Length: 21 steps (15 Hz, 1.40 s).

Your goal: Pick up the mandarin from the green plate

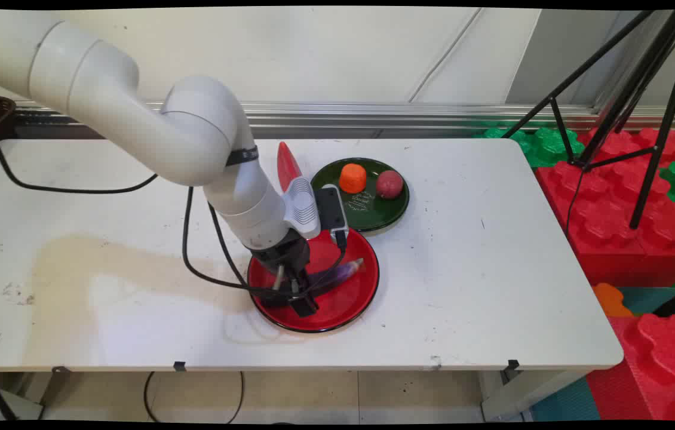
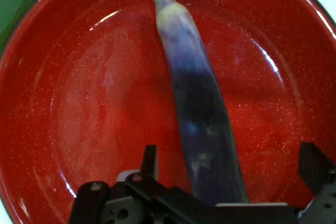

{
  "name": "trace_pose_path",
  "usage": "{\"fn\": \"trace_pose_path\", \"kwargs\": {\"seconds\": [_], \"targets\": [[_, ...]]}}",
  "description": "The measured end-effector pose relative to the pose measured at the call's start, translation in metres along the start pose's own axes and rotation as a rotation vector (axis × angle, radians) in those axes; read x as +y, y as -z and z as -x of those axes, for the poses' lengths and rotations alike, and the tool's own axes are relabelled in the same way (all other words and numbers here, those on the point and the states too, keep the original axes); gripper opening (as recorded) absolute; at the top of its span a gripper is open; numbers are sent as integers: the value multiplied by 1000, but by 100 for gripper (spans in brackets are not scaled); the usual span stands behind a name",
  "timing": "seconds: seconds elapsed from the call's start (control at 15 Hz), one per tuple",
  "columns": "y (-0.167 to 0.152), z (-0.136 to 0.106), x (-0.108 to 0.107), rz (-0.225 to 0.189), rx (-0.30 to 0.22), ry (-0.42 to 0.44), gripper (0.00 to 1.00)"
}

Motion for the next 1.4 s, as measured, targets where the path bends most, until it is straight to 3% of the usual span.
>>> {"fn": "trace_pose_path", "kwargs": {"seconds": [0.53, 1.07, 1.4], "targets": [[41, 9, 1, -39, 90, -20, 100], [127, 3, -22, -132, 273, 27, 100], [160, -18, -53, -217, 368, 134, 100]]}}
